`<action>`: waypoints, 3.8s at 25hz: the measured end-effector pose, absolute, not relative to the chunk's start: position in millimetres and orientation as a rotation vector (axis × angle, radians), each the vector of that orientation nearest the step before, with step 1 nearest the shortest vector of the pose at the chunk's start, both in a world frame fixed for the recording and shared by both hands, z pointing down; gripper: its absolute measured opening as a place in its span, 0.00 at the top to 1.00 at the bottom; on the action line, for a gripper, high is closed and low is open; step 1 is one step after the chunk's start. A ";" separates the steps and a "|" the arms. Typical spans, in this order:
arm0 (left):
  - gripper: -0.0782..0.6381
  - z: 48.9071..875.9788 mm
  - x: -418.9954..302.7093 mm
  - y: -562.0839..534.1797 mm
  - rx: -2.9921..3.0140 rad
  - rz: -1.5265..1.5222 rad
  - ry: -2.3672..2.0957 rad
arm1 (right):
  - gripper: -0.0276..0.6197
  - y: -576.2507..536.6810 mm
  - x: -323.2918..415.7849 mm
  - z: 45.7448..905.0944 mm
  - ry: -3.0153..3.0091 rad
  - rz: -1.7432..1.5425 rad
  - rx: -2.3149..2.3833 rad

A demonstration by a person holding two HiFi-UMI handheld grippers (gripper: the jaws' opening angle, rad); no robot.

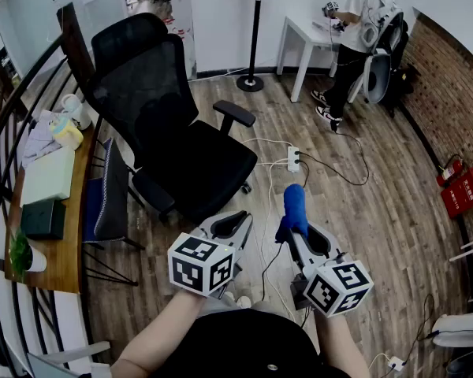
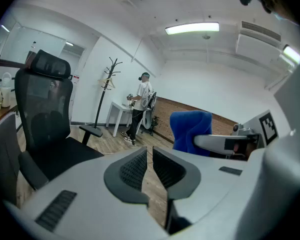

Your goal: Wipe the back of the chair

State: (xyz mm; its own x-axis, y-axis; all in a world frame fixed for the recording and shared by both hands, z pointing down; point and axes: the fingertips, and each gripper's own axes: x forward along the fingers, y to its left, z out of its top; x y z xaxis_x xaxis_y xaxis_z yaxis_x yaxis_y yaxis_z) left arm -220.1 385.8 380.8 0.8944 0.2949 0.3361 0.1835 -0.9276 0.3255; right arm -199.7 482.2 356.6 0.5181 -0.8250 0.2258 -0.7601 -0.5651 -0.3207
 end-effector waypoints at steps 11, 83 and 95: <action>0.83 385.9 -210.4 388.7 2.779 0.570 0.338 | 0.83 488.9 -188.5 353.7 1.363 -0.516 -2.549; 0.83 265.2 -31.5 -166.8 2.672 0.030 -1.114 | 0.83 -171.0 49.1 211.6 2.649 -0.153 -1.477; 0.83 261.3 -39.0 -226.5 2.596 0.011 -1.257 | 0.83 -272.7 12.8 191.1 2.681 -0.242 -1.206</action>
State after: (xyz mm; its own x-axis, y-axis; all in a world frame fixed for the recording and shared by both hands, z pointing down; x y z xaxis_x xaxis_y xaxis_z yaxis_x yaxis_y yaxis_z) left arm -39.0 -226.5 261.3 0.6265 -0.7705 0.1179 -0.7725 -0.5936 0.2256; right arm 12.8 -272.7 191.1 -0.6506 -0.7519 -0.1070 -0.7206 0.6556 -0.2256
